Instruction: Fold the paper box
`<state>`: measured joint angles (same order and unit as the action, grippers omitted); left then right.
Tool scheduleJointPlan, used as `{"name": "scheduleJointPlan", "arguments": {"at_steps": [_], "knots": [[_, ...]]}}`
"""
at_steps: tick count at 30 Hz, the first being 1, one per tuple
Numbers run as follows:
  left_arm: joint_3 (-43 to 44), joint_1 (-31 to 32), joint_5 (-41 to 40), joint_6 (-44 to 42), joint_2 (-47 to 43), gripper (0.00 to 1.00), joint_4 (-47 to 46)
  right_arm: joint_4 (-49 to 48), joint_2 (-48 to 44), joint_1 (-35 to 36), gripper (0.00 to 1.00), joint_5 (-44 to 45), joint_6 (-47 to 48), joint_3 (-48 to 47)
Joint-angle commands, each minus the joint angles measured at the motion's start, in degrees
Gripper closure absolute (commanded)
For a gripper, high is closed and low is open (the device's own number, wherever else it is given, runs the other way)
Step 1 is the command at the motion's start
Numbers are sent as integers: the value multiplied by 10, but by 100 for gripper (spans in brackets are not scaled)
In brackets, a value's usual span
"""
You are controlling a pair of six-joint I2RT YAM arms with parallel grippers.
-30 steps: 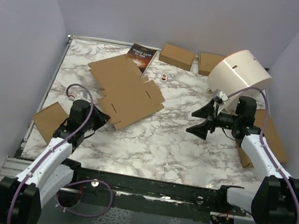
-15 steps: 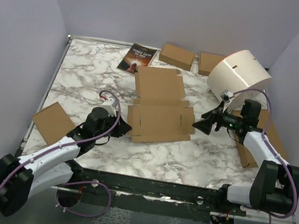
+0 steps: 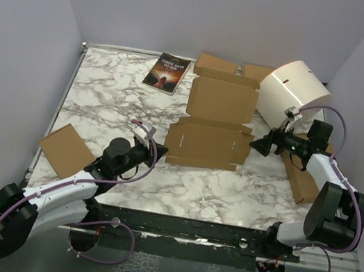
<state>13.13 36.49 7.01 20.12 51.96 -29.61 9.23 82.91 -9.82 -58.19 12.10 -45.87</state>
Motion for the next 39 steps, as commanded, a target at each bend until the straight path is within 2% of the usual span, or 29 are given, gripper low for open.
{"name": "scheduleJointPlan", "arguments": {"at_steps": [1, 8, 16, 27, 30, 36, 39], "knots": [[-12, 2, -6, -51, -6, 100, -66, 10, -20, -16, 5, -22, 33, 3], [-18, 4, 3, -58, 4, 100, -88, 15, 27, -16, 10, -96, 39, 3], [-25, 4, 36, -50, 16, 100, -123, 12, 68, -10, 21, -146, 46, -4], [-29, 4, 67, -38, 32, 100, -156, 4, 81, 0, 39, -149, 55, -10], [-29, 5, 70, -35, 35, 100, -159, 0, 76, 1, 49, -149, 56, -8], [-28, 5, 71, -28, 38, 100, -160, -2, 61, 1, 83, -139, 61, -8], [-22, 5, 58, -25, 34, 100, -142, 11, 46, 1, 95, -131, 76, -12]]}}
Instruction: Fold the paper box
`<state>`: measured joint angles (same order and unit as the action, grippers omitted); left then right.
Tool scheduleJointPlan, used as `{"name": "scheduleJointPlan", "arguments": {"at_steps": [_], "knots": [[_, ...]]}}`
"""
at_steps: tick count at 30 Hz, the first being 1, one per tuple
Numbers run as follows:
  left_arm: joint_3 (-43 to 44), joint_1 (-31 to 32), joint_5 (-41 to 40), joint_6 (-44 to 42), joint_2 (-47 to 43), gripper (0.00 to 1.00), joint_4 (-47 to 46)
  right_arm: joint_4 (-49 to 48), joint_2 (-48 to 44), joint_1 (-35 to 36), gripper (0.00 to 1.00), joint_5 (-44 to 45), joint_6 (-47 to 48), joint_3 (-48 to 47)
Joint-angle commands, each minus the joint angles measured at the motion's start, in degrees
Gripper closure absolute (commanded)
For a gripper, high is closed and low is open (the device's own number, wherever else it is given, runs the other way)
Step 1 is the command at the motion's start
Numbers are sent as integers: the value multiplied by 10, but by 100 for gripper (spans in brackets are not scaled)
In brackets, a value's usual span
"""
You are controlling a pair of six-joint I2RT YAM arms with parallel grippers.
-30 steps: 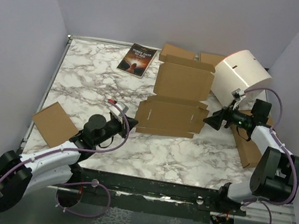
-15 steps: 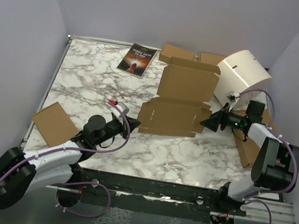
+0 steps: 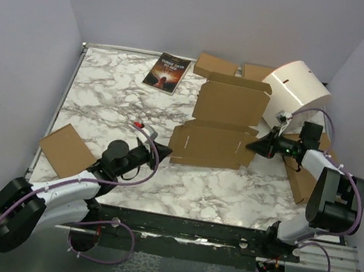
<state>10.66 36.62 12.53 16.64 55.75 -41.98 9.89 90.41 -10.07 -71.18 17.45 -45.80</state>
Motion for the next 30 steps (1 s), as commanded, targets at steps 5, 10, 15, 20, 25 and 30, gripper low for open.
{"name": "scheduleJointPlan", "arguments": {"at_steps": [5, 10, 15, 20, 25, 30], "knots": [[36, 3, -57, 48, -39, 65, 88, 70, -51, 3, 99, 12, 80, -39], [135, -7, -93, 68, -83, 11, 281, 113, -72, 3, 99, 13, 128, -48], [248, -89, 45, 35, -88, 1, 378, 141, -90, 3, 99, 11, 161, -54], [324, -245, 261, 78, -32, 1, 309, 167, -97, 3, 99, -7, 191, -61], [408, -289, 400, 153, 102, 1, 166, 203, -108, 3, 99, -25, 231, -67], [544, -290, 479, 135, 208, 5, 147, 210, -122, 3, 99, -29, 246, -65]]}}
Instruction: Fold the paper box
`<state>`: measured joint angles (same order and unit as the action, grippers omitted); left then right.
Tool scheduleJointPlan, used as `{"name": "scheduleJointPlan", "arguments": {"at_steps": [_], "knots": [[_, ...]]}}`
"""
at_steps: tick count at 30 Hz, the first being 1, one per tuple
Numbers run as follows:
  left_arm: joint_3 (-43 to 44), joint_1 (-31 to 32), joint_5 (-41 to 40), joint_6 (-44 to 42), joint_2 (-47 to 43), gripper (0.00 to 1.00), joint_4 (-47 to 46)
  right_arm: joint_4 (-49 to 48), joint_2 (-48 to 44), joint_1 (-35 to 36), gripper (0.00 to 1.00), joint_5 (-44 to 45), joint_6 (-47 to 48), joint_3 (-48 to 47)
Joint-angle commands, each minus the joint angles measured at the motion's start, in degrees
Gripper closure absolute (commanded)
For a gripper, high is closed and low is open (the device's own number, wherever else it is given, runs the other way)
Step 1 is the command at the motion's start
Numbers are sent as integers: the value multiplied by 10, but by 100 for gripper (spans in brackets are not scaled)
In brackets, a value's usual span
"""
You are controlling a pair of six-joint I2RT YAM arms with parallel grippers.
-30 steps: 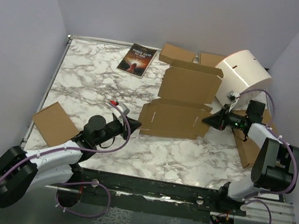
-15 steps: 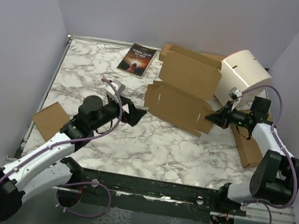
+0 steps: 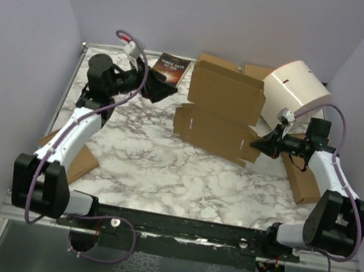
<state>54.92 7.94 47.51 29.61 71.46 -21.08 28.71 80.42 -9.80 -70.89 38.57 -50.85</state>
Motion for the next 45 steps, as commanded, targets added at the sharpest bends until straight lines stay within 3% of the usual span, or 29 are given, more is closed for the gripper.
{"name": "scheduleJointPlan", "arguments": {"at_steps": [1, 5, 9, 15, 22, 29, 36, 42, 45], "knots": [[131, -4, 148, -6, 70, 9, -52, 23, -24, 0, 99, -33, 36, -14], [256, -4, 226, -29, 151, 19, -7, 30, -21, 0, 99, -39, 43, -17], [346, -3, 289, -2, 231, 23, 15, 39, -19, 1, 99, -43, 50, -21], [335, 19, 309, 102, 254, 21, -140, 42, -17, 1, 99, -46, 52, -21], [374, 35, 282, -13, 290, 24, -15, 47, -12, 3, 99, -48, 56, -22], [411, 68, 296, -23, 329, 35, 8, 49, -12, 4, 99, -47, 57, -22], [461, 85, 296, -113, 357, 58, 141, 52, -11, 5, 99, -49, 60, -24], [460, 84, 310, -116, 350, 97, 144, 53, -10, 6, 99, -48, 60, -25], [451, 81, 313, -115, 340, 100, 136, 52, -8, 6, 99, -46, 54, -27]]}}
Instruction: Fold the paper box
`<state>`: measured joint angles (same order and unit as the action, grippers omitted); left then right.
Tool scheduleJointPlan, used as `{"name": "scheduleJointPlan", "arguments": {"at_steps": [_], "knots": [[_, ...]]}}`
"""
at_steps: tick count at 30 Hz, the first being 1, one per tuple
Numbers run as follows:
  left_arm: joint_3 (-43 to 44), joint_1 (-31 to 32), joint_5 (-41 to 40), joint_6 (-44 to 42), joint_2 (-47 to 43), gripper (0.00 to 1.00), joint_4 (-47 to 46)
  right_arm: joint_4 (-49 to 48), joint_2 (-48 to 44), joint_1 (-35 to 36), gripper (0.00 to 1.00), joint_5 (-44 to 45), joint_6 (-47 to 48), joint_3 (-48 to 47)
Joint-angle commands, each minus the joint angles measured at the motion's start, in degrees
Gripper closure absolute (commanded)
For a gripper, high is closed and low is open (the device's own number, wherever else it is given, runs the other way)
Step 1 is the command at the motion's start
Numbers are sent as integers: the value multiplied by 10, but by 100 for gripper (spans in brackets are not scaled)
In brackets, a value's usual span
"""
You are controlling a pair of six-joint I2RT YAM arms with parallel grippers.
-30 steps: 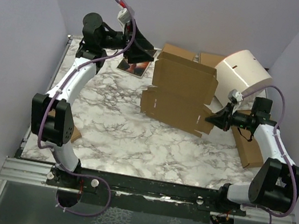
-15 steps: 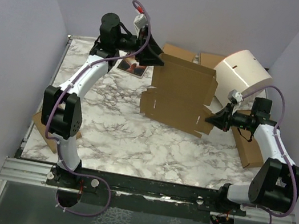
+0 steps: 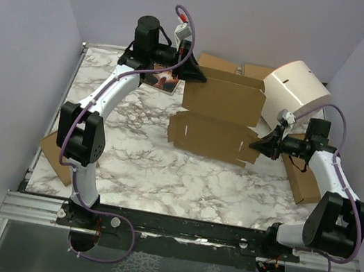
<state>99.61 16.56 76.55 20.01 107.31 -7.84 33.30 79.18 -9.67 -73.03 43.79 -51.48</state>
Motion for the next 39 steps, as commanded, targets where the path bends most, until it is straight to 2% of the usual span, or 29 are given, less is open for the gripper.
{"name": "scheduleJointPlan", "arguments": {"at_steps": [1, 9, 12, 14, 19, 25, 31, 39], "knots": [[0, -7, 21, -17, -22, 100, -1, 4, 4, 4, 99, -24, -4, -21], [-71, -11, -24, -6, -93, 99, -37, -1, 10, 4, 98, -13, -47, -43], [-115, -12, -48, -31, -135, 82, -22, 24, 18, 4, 98, -13, -47, -70], [-140, -11, -60, -54, -157, 75, -5, 33, 20, 4, 99, -17, -47, -77], [-163, -11, -65, -85, -172, 72, 32, 45, 19, 8, 99, -19, -38, -75], [-156, -10, -72, -90, -174, 61, 35, 55, 20, 10, 99, -16, -30, -76], [-143, -2, -85, -108, -173, 60, 48, 64, 26, 20, 99, -11, -22, -79], [-117, 8, -89, -140, -164, 70, 85, 70, 30, 22, 99, -6, -15, -79]]}}
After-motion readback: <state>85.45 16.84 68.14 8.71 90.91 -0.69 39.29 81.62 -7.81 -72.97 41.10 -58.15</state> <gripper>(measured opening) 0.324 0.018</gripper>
